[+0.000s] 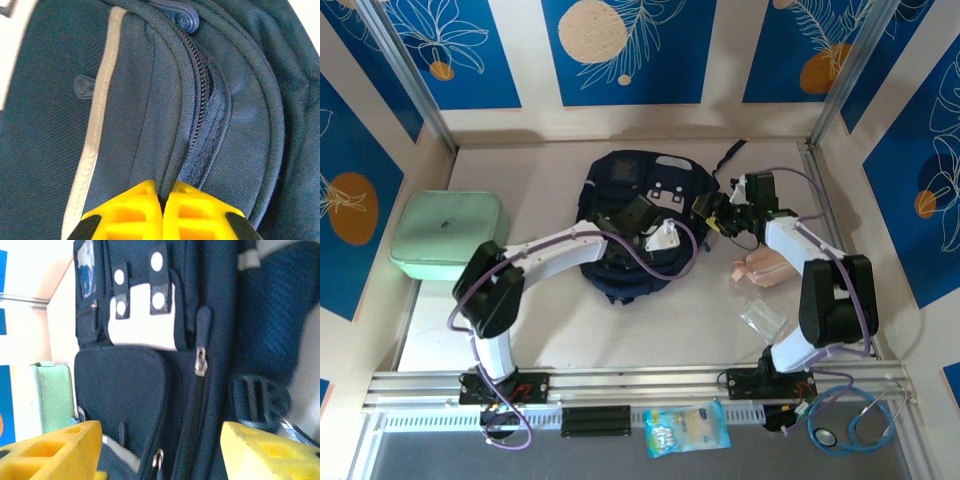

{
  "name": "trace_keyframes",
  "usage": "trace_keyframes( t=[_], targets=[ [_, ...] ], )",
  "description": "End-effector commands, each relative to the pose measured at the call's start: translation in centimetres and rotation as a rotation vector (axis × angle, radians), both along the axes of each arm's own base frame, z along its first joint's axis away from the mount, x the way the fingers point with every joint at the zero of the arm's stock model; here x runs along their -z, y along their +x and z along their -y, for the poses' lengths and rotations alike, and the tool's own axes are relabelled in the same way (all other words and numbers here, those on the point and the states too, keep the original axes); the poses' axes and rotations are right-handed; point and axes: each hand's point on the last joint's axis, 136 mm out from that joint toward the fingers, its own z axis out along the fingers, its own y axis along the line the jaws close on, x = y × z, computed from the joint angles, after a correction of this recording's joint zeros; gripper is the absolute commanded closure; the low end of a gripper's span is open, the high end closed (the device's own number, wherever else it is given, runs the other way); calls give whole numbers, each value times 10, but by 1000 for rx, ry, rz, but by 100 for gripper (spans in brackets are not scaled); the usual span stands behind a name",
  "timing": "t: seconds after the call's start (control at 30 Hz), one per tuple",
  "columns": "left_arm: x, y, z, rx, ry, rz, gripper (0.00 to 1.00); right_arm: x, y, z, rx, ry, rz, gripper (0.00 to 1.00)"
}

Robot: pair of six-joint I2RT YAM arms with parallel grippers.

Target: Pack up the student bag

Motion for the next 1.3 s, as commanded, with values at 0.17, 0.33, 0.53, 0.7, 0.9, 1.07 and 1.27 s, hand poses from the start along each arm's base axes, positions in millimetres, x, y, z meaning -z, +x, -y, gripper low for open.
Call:
trace_keyframes(
  t=[0.17,0.33,0.53,0.7,0.9,1.07,1.27],
  targets=[
    [-39,-8,-6,-78,-174,20,100,-9,42,-19,-116,58,69,42],
    [-37,-10,-9,-92,-183,6,100,12,61,-20,-148,29,42,43],
    [-34,-12,-10,-92,-179,-4,100,40,65,-27,-228,4,-4,46],
    [-31,-13,-9,-97,-185,-9,100,61,47,-32,-273,-1,-49,47],
    [-27,-9,-8,-106,-176,-4,100,60,16,-49,-385,64,-49,55],
    [-26,-7,-7,-108,-176,-4,100,58,4,-50,-405,61,-51,66],
    [-27,-6,-6,-106,-179,-4,100,61,-3,-55,-439,20,-49,75]
  ],
)
